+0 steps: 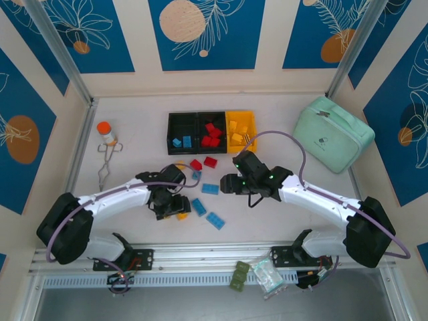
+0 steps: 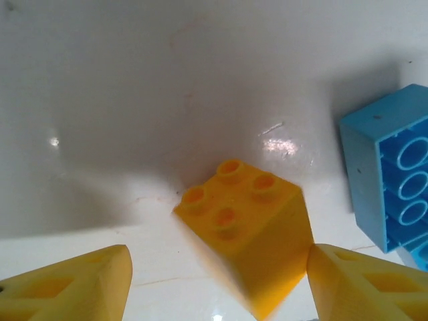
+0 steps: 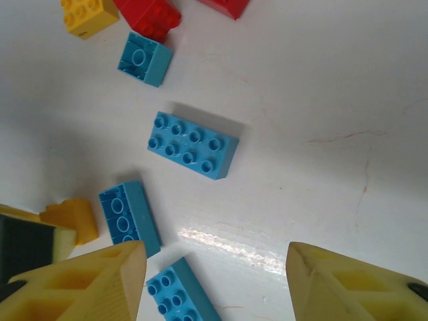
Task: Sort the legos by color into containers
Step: Pick up the lego from the middle-left of the table, then place the lego in the container.
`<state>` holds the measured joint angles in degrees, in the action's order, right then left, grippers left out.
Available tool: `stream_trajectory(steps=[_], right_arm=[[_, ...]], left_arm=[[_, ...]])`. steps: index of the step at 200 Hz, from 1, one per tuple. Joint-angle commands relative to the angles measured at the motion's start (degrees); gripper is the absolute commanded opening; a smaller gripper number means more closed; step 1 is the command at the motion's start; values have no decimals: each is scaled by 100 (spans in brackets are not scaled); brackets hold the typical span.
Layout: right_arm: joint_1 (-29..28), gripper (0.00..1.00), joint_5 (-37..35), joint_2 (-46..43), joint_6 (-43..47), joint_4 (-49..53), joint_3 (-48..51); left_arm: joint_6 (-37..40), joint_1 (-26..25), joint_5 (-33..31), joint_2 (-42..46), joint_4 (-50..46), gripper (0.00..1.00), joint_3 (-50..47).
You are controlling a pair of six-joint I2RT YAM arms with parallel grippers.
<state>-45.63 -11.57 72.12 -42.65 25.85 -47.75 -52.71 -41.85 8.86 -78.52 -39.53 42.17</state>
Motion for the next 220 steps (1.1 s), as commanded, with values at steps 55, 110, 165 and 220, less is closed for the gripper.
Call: stream_trajectory(steps=[55,110,165,220], right_arm=[[-131,57,-81,72,-166,-63,-79],[-188,56,-14,41,-200,-54,-50],[-202,57,241,-452,-156,-238,218],[19,57,137,-1165,-322,100,528]], left_arm=[[148,-53,-151,-610,-10,53,329],[356,-57,-443,-440,-96,28,439],[868,-28,-977,-401,-283,24,1226],[1295,-23,-929,-1203,-143,23,2528]])
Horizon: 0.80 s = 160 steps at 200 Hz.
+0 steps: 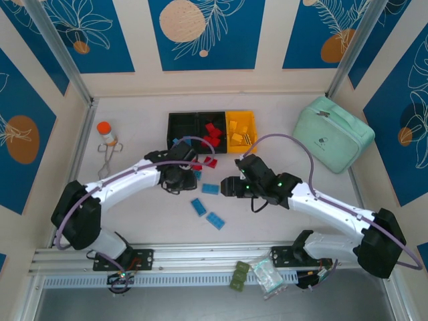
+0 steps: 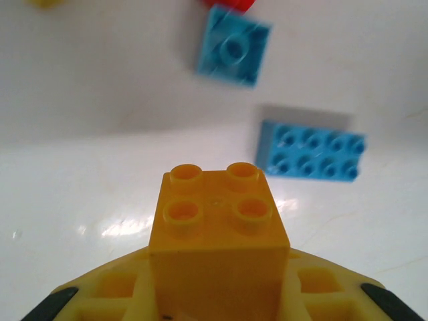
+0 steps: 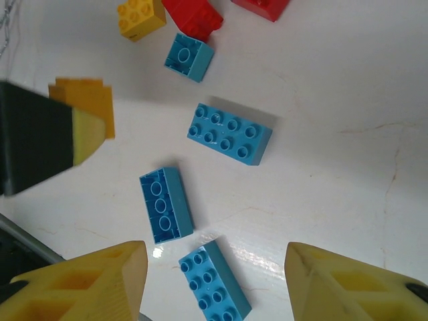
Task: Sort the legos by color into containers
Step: Place the lego in the container.
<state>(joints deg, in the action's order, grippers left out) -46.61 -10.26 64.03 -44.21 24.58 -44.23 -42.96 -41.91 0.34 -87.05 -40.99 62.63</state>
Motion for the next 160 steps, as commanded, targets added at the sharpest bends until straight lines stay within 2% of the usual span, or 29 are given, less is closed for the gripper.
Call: stream_trajectory(steps=[1,51,88,160], right_arm=[[126,57,2,-365,-176,238,190],[910,57,-93,-1255,-435,791,614],[1527,57,-190,-1814,-629,1211,837],[1681,57,-121,-2158,-780,1322,1034]], left_arm=[[331,-13,-69,-367,12,23,506],[567,-37,342,-1419,164,24,1739],[794,-61,350,-2274,-14,24,2939],[1339,-53,171,-4097,-751,25,5697]])
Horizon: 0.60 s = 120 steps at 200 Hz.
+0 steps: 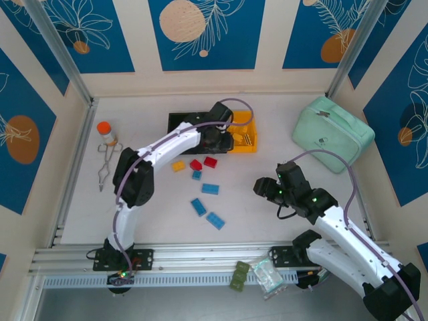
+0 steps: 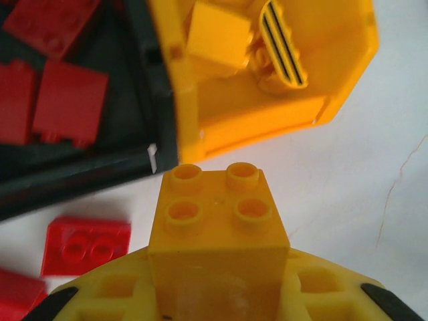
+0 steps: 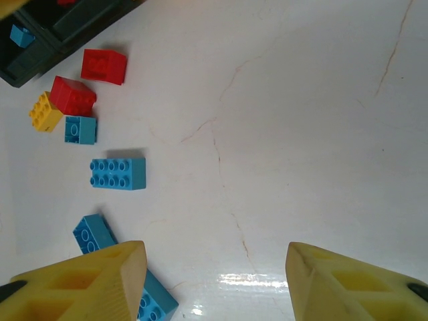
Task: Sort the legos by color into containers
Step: Place the lego in the container.
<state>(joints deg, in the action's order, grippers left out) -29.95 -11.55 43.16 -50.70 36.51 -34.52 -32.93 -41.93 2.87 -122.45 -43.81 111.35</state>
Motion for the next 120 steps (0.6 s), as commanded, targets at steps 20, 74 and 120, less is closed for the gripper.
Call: stream_trajectory(steps=[20,74,120], right_arm=[[16,57,-3,-72,-166,145,83],[16,57,-5,-115,-230,92,129],[7,57,12,-106,-285,101,165]], left_arm=[[424,-50,-83,-1079,-593,26,1623],[612,75,-54,-2116,-502,28,3060],[577,236,196,-2485,37,33,3464]])
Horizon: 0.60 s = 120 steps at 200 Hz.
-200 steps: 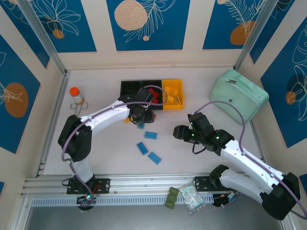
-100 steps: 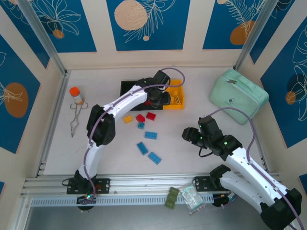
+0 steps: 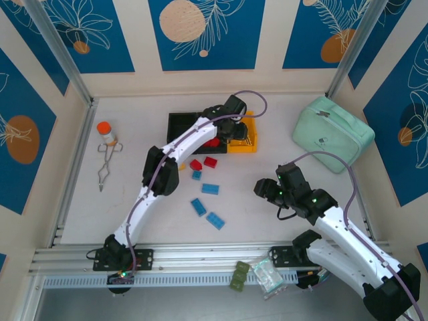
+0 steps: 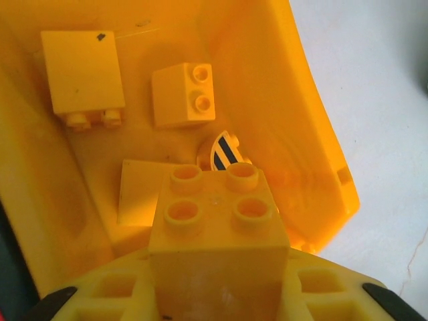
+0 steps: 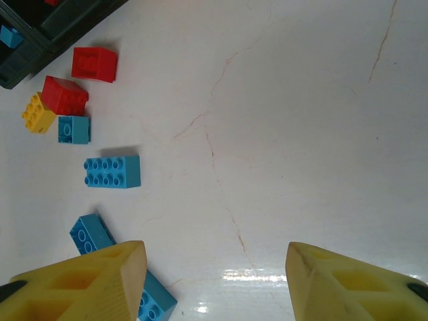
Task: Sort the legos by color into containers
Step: Place the lego in the container.
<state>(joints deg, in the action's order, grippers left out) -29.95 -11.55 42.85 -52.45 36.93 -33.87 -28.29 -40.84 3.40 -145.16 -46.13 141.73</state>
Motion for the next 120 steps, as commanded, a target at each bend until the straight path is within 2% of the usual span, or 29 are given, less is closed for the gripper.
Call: stream_trajectory(steps=[1,29,58,95,120], right_arm=[[7,57,17,-75,-118,60,109],[9,57,13,-84,-149,78,125],[7,58,12,-67,-151,52,121],[-9,57,63,26,-94,-40,61],[-54,58,31,139,-19,-65,-4]], left_arm=[[114,128,144,-223,270,34,439],[114,176,170,-386,355,37,700],[130,190,188,-356,411,55,698],[182,174,298,-21,226,57,615],[310,117,415,674,346,58,-74]])
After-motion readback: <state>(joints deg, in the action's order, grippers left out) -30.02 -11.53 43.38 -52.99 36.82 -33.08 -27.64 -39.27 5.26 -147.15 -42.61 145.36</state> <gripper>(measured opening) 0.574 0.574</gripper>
